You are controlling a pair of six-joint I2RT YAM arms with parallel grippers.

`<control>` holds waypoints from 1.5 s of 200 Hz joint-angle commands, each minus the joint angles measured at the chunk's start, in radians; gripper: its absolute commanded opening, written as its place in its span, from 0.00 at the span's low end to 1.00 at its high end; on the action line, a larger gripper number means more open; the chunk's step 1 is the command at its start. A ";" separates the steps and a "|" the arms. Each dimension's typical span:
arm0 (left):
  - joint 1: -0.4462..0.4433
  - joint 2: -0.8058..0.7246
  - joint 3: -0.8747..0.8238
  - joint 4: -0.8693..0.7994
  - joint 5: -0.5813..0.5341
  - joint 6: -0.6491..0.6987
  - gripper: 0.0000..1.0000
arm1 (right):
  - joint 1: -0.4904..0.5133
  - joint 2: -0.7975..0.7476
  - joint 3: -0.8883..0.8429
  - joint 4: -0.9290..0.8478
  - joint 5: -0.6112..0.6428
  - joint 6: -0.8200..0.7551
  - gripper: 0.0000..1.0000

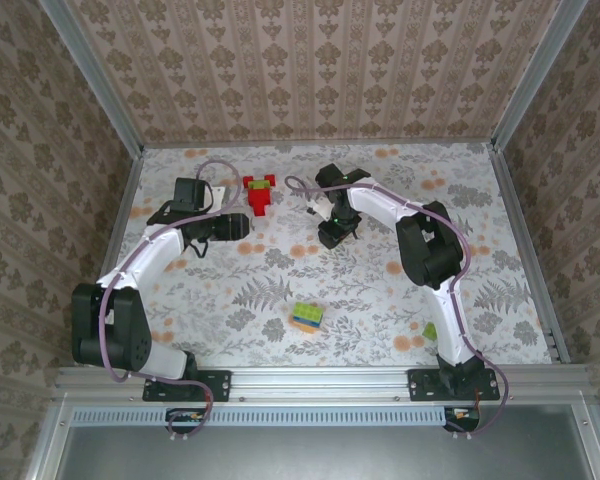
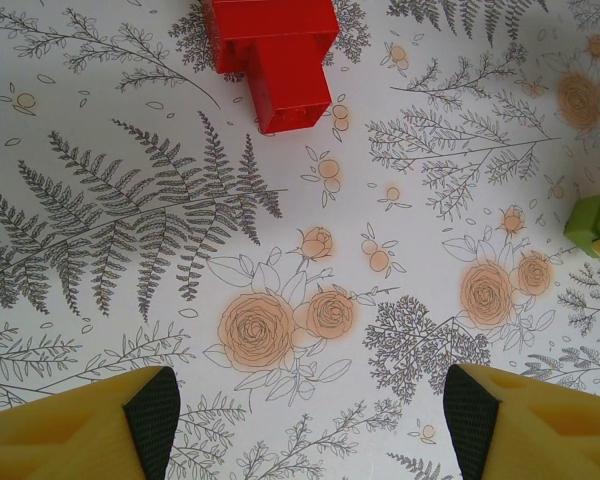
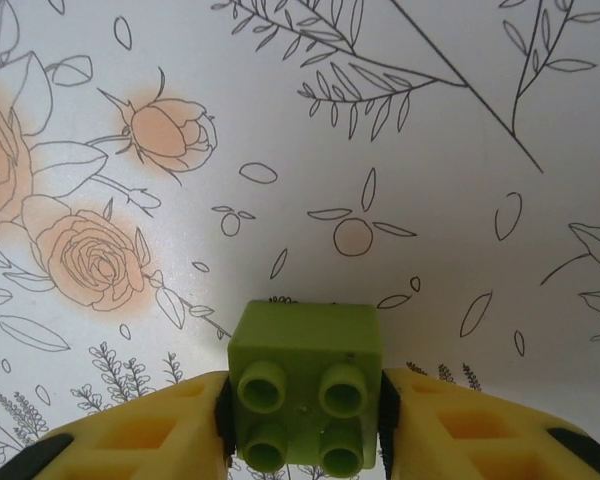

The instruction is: Assemble a carrot with lego

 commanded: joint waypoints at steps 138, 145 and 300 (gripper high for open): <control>-0.160 -0.333 -0.258 0.448 0.679 0.226 0.78 | 0.000 -0.220 -0.246 0.085 -0.052 0.346 0.32; -0.192 -0.361 -0.288 0.456 0.675 0.267 0.78 | 0.003 -0.242 -0.270 0.093 -0.047 0.352 0.32; -0.526 -0.345 -0.661 0.945 0.315 0.290 0.97 | 0.044 -0.404 -0.447 0.098 0.004 0.369 0.32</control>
